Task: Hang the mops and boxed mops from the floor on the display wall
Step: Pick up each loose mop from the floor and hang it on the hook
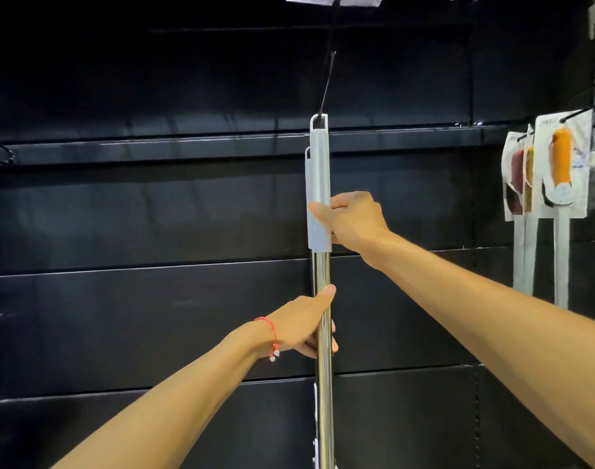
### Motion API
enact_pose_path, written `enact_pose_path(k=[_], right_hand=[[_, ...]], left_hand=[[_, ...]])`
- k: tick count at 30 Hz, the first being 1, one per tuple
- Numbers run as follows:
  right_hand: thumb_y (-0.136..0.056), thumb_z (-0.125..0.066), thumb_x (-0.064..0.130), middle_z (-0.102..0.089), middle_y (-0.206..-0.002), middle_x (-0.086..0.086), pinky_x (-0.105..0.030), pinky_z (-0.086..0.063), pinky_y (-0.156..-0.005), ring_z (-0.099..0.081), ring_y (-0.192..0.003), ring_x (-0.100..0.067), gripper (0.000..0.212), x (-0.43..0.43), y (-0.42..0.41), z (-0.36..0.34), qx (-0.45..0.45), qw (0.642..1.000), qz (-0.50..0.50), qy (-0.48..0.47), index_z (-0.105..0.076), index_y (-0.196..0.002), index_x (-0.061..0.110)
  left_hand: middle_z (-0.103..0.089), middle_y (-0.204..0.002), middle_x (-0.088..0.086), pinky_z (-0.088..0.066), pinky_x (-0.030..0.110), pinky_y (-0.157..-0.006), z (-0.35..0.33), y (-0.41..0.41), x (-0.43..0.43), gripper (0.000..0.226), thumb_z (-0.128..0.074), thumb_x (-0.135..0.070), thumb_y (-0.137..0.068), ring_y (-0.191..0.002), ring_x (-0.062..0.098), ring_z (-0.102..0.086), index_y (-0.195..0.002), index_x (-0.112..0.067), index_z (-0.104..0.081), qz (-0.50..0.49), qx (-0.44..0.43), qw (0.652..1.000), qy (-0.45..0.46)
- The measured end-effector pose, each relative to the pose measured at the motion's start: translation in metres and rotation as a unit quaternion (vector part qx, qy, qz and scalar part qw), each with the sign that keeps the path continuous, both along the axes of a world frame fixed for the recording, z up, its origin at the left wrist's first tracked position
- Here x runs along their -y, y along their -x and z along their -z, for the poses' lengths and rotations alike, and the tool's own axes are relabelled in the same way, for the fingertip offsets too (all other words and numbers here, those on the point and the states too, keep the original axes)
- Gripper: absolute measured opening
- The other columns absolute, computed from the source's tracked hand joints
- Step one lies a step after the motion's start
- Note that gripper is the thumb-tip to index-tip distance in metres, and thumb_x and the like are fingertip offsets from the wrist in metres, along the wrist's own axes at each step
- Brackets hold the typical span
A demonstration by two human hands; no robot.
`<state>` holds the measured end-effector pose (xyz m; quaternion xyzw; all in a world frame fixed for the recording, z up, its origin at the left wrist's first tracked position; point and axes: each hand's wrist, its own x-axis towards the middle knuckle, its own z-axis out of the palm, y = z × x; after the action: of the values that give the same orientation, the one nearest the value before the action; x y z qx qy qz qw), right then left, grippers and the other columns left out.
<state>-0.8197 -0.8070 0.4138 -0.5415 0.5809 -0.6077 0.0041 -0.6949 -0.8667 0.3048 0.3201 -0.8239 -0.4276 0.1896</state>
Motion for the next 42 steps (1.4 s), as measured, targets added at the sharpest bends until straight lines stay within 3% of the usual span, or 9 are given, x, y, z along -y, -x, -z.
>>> enact_pose_path(k=[3,12,15,20,25,28,34,38,42], right_hand=[[-0.094,-0.073,0.039,-0.049,-0.058,0.000,-0.051,-0.064,-0.081,-0.059,-0.065,-0.020,0.052,0.022,0.009,0.001,-0.007,1.000,0.023,0.007,-0.048,-0.058,0.010],[-0.086,-0.082,0.041,-0.074,-0.087,-0.011,-0.044,-0.066,-0.074,-0.075,-0.084,-0.025,0.040,0.075,0.044,-0.003,-0.063,0.998,-0.001,0.003,-0.074,-0.085,0.002],[-0.084,-0.083,0.046,-0.075,-0.083,-0.008,-0.044,-0.065,-0.079,-0.075,-0.082,-0.024,0.041,0.090,0.053,0.002,-0.077,0.996,0.026,0.029,-0.075,-0.088,0.006],[-0.087,-0.078,0.049,-0.073,-0.084,0.002,-0.033,-0.061,-0.081,-0.072,-0.081,-0.018,0.035,0.108,0.060,0.014,-0.095,0.993,0.052,0.048,-0.072,-0.101,0.017],[-0.088,-0.078,0.050,-0.074,-0.090,0.003,-0.038,-0.064,-0.081,-0.072,-0.080,-0.017,0.039,0.120,0.065,0.021,-0.089,0.992,0.041,0.077,-0.073,-0.105,0.015],[-0.088,-0.076,0.050,-0.073,-0.092,0.002,-0.032,-0.063,-0.077,-0.071,-0.078,-0.014,0.041,0.121,0.066,0.024,-0.096,0.990,0.042,0.098,-0.072,-0.108,0.014],[-0.094,-0.073,0.041,-0.067,-0.102,0.006,-0.003,-0.050,-0.063,-0.065,-0.082,-0.006,0.035,0.123,0.062,0.039,-0.085,0.987,0.035,0.129,-0.066,-0.119,0.017],[-0.094,-0.075,0.030,-0.067,-0.114,0.003,-0.022,-0.060,-0.081,-0.067,-0.096,-0.011,0.039,0.110,0.060,0.082,-0.157,0.979,0.019,0.127,-0.062,-0.129,0.017],[-0.097,-0.071,0.031,-0.066,-0.120,0.006,-0.031,-0.056,-0.097,-0.063,-0.109,-0.012,0.032,0.075,0.054,0.127,-0.169,0.982,0.080,0.001,-0.064,-0.128,0.024]], left_hand=[[-0.078,-0.099,0.023,-0.061,0.046,-0.094,0.006,0.013,0.021,0.072,-0.020,-0.066,-0.104,-0.098,0.032,-0.077,-0.095,-0.009,-0.062,-0.003,-0.018,1.000,0.010],[-0.079,-0.094,0.012,-0.060,0.042,-0.095,0.015,0.043,0.084,0.072,-0.018,-0.073,-0.098,-0.093,0.021,-0.076,-0.094,-0.015,-0.060,0.002,-0.033,0.999,0.026],[-0.077,-0.092,0.007,-0.061,0.032,-0.081,0.020,0.049,0.097,0.065,-0.032,-0.069,-0.099,-0.083,0.016,-0.075,-0.096,-0.013,-0.064,-0.017,-0.083,0.996,-0.014],[-0.054,-0.062,-0.009,-0.064,0.034,-0.083,0.044,0.049,0.120,0.037,-0.069,-0.048,-0.093,-0.065,0.010,-0.062,-0.087,-0.013,-0.062,-0.042,-0.180,0.983,0.015],[-0.067,-0.071,0.010,-0.064,0.029,-0.075,0.055,0.052,0.129,0.024,-0.080,-0.033,-0.088,-0.072,0.016,-0.067,-0.089,-0.012,-0.070,-0.053,-0.228,0.971,0.053],[-0.078,-0.088,0.012,-0.064,0.028,-0.072,0.052,0.051,0.132,0.022,-0.080,-0.031,-0.088,-0.085,0.022,-0.076,-0.092,-0.011,-0.074,-0.062,-0.218,0.971,0.081],[-0.077,-0.085,0.006,-0.062,0.022,-0.068,0.054,0.051,0.124,0.022,-0.077,-0.039,-0.090,-0.081,0.016,-0.075,-0.092,-0.018,-0.074,-0.083,-0.198,0.964,0.155],[-0.075,-0.086,-0.001,-0.063,0.026,-0.075,0.063,0.046,0.113,0.018,-0.071,-0.042,-0.094,-0.081,0.014,-0.072,-0.095,-0.024,-0.071,-0.104,-0.174,0.961,0.191],[-0.068,-0.105,-0.018,-0.060,0.036,-0.091,0.083,0.024,0.100,0.018,-0.067,-0.043,-0.096,-0.095,0.005,-0.067,-0.112,-0.035,-0.062,-0.111,-0.061,0.956,0.266]])
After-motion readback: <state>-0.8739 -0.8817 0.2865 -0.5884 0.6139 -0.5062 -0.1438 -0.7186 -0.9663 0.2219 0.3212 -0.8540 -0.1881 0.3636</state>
